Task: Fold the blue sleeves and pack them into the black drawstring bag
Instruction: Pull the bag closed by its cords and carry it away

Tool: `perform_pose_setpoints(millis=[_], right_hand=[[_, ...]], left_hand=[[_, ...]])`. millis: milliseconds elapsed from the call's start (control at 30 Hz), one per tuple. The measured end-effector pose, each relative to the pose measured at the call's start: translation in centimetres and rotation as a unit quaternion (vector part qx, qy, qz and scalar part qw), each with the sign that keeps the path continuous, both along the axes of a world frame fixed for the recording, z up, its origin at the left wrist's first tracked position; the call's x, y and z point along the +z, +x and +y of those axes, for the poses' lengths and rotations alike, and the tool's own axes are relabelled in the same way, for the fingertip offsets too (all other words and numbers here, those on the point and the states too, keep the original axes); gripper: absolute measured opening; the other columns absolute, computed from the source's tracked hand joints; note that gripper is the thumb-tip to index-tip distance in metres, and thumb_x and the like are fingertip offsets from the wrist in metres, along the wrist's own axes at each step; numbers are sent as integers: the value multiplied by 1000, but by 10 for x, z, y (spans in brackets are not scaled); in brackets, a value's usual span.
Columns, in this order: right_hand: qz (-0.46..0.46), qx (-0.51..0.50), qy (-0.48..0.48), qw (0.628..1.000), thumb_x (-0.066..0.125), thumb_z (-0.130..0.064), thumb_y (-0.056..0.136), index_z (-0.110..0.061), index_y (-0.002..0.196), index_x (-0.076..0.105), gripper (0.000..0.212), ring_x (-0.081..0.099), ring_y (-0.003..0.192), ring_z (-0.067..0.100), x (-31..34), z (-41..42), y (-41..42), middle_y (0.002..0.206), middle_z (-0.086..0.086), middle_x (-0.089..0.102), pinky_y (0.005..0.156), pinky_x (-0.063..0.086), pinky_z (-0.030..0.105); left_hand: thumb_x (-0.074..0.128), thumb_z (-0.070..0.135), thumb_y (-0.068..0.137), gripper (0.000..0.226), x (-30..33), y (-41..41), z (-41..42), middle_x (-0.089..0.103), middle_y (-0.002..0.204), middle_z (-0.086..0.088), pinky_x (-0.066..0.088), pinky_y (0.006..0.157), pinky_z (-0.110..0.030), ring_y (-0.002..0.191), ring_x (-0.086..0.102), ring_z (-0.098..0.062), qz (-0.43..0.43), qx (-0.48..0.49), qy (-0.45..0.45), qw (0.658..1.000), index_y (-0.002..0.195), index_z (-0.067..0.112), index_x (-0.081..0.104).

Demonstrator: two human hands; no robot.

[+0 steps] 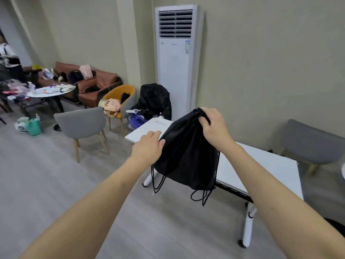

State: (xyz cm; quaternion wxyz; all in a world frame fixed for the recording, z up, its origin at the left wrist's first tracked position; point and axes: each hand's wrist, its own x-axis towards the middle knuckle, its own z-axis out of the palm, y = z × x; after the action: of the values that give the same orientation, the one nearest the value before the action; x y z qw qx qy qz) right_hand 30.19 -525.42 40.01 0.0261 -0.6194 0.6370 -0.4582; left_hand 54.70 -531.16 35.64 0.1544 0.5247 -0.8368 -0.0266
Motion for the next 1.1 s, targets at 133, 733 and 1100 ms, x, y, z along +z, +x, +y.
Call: perform_pose_setpoints(millis=[133, 733, 1100], right_hand=[[-4, -36, -29, 999, 51, -12, 102, -18, 129, 64, 31, 53, 117, 25, 15, -59, -31, 119, 4, 62, 106, 39, 34], [14, -156, 15, 988, 52, -19, 103, -20, 137, 58, 34, 47, 123, 25, -31, -284, -224, 126, -3, 56, 101, 32, 28], [55, -218, 159, 961, 50, -27, 104, -27, 139, 55, 36, 48, 121, 25, -118, -361, -273, 137, -5, 59, 105, 40, 42]], left_hand=[[31, 46, 106, 48, 5, -36, -74, 50, 142, -5, 49, 95, -51, 124, 51, -31, 7, -34, 0, 999, 145, 21, 42], [30, 47, 105, 41, -43, -260, -334, 54, 131, -1, 49, 81, -45, 114, 54, -28, 20, -157, 41, 987, 135, 25, 47], [29, 46, 105, 43, -97, -340, -447, 51, 138, -2, 48, 87, -46, 120, 52, -28, -5, -222, 96, 970, 141, 26, 42]])
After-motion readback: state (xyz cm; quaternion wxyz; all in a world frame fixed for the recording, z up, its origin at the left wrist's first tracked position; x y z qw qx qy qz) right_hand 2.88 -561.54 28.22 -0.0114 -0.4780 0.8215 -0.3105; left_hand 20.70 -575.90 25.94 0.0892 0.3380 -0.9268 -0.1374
